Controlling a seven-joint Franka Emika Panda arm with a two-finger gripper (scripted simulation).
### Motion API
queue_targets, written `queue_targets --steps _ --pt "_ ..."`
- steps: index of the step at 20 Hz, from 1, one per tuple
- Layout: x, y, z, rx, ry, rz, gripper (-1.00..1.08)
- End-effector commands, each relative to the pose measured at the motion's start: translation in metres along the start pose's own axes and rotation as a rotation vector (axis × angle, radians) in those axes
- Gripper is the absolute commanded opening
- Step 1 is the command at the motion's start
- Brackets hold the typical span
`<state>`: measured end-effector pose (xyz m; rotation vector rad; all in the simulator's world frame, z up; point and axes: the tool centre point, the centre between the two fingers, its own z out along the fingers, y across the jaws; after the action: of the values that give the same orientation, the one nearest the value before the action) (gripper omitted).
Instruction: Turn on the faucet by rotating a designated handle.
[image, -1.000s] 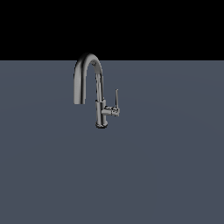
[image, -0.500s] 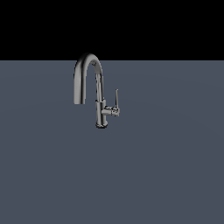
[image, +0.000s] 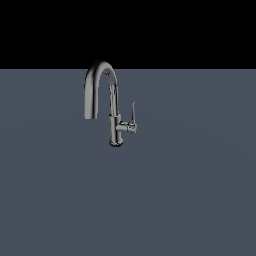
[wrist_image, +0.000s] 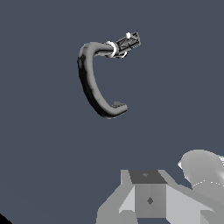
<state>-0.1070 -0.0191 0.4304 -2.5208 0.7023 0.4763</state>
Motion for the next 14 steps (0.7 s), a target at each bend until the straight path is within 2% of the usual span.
queue_targets --steps 1,14 --pt "0.018 -0.003 0.004 0.048 -0.039 0.05 -1.0" --pt "0.111 -0.006 0.041 0.314 -0.257 0.319 -1.0"
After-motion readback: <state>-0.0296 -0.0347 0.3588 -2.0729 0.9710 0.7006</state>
